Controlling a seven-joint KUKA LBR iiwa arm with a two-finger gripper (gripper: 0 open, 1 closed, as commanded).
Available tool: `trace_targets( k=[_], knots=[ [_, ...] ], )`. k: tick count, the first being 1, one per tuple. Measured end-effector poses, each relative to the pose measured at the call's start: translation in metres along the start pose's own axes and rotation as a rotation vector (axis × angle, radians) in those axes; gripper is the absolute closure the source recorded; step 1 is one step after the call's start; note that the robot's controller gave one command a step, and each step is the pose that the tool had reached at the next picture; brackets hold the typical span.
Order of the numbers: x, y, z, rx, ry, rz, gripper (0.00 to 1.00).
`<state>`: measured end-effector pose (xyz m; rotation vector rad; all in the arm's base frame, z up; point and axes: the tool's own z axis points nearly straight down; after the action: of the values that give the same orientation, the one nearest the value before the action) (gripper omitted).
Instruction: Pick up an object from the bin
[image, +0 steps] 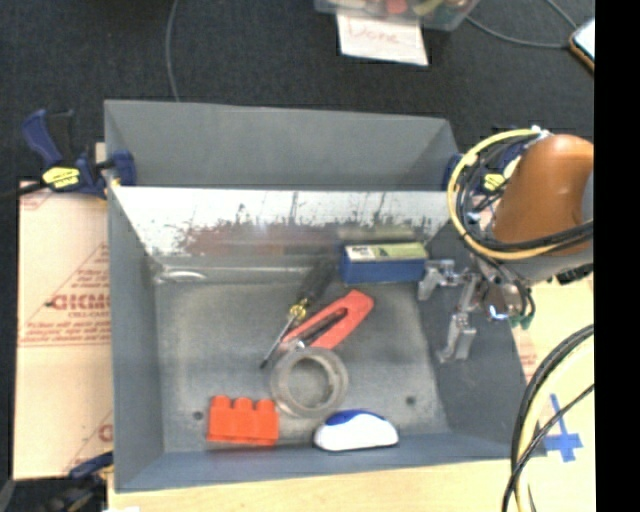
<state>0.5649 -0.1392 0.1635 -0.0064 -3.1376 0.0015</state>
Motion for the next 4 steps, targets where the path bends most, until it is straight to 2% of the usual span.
trace_targets(
  k=[1, 2, 3, 4],
  knots=[
    [-0.002, 0.001, -0.005, 0.002, -0.008, -0.004, 0.00],
    [-0.084, 0.096, 0.059, 0.001, -0.011, 0.129, 0.00],
    [-0.062, 0.125, 0.024, 0.006, -0.017, -0.170, 0.00],
    [-0.033, 0.169, 0.059, 0.004, -0.013, -0.202, 0.00]
  ],
)
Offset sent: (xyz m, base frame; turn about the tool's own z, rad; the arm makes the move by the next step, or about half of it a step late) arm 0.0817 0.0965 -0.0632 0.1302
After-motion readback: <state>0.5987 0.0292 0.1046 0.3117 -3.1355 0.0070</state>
